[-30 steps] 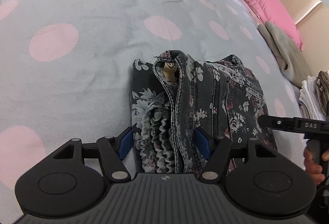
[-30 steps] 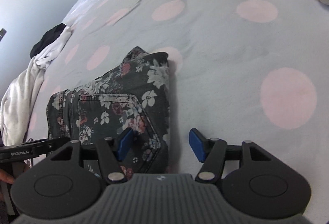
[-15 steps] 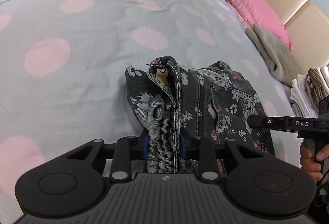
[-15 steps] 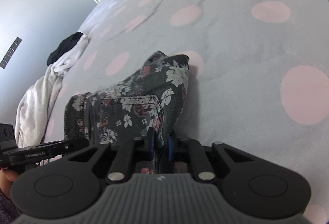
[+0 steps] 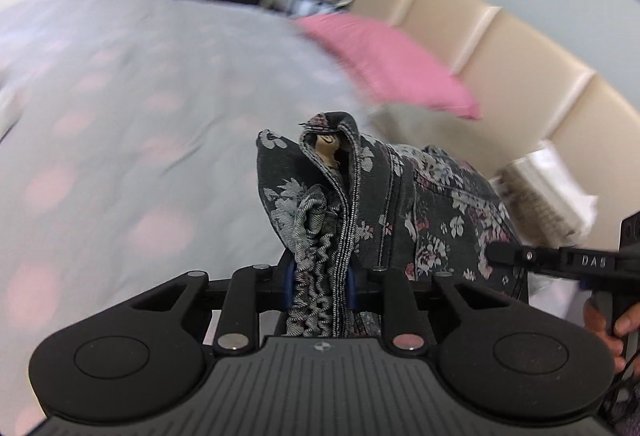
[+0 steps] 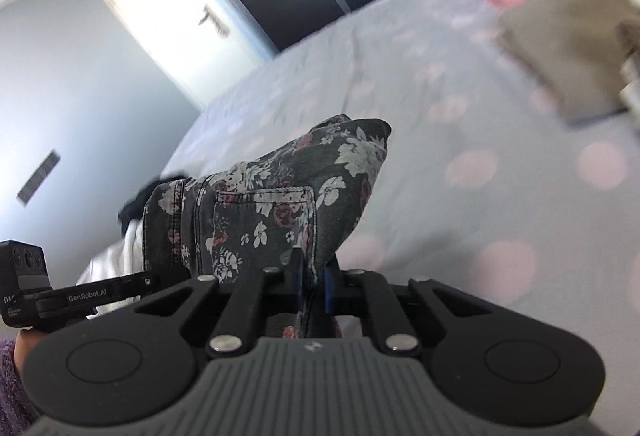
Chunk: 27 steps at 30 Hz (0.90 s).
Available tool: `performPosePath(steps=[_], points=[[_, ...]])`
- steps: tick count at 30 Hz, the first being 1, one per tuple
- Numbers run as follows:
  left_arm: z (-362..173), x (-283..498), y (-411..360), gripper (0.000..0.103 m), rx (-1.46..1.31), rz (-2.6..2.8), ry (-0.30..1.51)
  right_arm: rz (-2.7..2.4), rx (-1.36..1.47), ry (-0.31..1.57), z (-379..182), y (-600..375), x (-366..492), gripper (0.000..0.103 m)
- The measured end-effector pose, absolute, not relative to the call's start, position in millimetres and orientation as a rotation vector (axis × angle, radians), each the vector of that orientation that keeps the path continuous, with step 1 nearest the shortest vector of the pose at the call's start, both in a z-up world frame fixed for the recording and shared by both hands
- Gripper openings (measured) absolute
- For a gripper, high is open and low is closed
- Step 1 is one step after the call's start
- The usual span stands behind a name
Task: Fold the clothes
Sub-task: 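Lift the folded trousers with both grippers and carry them toward the clothes stack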
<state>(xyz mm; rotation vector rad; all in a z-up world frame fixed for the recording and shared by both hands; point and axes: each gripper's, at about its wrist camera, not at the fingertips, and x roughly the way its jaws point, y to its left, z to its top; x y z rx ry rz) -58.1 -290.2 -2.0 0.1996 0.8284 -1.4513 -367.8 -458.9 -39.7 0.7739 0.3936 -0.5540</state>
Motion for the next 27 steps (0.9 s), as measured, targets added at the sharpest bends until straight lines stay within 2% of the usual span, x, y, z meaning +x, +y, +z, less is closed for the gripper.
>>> performPosePath(steps=[7,14,20,27], points=[[93,-143,-417,0.021,0.257,-1.752,0.66,-0.815,0.781,0.157,48,-480,-488,0.011],[152,-235,-542,0.021,0.324,-2.014,0.559,-1.08,0.744,-0.024,112,-497,-583,0.011],[156,-324,-642,0.021,0.425,-2.139,0.502,-1.231,0.793,-0.136,119,-520,-640,0.011],[126,-382,-723,0.021,0.571,-2.2,0.469,-1.34,0.873,-0.177,88,-558,-664,0.011]])
